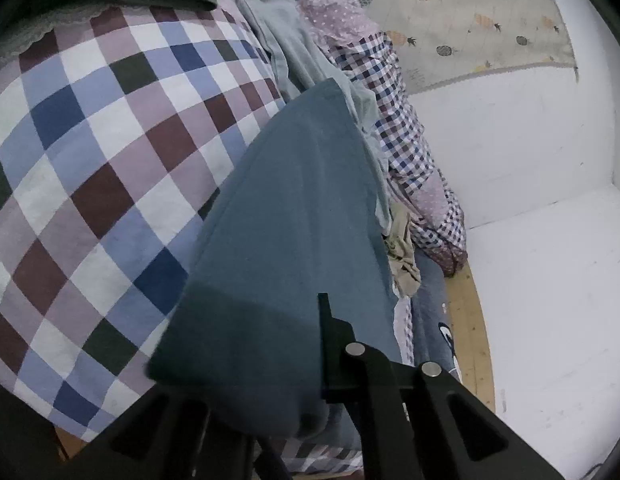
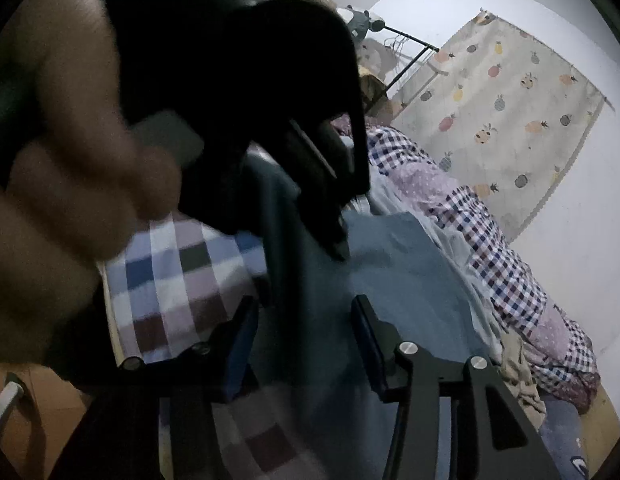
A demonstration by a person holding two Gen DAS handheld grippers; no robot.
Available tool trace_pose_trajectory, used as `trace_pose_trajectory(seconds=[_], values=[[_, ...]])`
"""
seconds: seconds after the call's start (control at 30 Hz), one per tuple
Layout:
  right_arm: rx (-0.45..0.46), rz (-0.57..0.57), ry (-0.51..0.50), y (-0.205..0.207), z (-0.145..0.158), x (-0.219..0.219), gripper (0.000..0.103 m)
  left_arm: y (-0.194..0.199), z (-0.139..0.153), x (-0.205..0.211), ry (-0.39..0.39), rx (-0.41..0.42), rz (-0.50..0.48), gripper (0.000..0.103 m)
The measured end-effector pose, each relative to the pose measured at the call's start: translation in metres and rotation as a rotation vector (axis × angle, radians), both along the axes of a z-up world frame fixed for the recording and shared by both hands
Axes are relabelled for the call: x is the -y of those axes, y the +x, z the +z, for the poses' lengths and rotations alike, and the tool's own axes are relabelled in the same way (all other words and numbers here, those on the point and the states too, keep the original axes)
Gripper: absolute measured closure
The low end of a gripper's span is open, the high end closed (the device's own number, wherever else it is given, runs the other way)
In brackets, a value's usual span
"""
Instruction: Fold clothes
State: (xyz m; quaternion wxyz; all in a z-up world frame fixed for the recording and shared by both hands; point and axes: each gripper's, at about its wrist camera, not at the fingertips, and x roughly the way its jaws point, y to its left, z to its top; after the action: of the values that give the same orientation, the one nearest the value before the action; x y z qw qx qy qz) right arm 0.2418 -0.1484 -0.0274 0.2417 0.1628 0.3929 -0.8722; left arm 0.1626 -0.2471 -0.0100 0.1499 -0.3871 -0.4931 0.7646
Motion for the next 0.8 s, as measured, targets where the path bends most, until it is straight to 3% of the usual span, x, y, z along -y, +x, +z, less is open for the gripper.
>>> trace_pose_trajectory(seconds=[0.23,0.4,0.57,0.63,0.8], values=[[0.012,-0.016,-0.001,0.012,-0.004,-0.013,0.043,-0.004,-0.001,0.001,0.015,0.019,-0.026,0.098],[-0.027,-0.025,-0.003,0.019,0.005,-0.019,0.04,-0.007,-0.009,0.005,0.069,0.046,-0.028,0.098],[-0.095,-0.07,0.004,0.031,0.011,-0.031,0.034,-0.005,-0.001,0.006,0.099,0.013,-0.039,0.098],[-0.108,-0.107,-0.007,0.029,0.013,-0.039,0.025,-0.004,0.006,0.007,0.12,-0.009,-0.05,0.098],[-0.109,-0.172,-0.013,0.026,0.01,-0.043,0.023,-0.005,0.024,0.01,0.155,-0.067,-0.075,0.098]])
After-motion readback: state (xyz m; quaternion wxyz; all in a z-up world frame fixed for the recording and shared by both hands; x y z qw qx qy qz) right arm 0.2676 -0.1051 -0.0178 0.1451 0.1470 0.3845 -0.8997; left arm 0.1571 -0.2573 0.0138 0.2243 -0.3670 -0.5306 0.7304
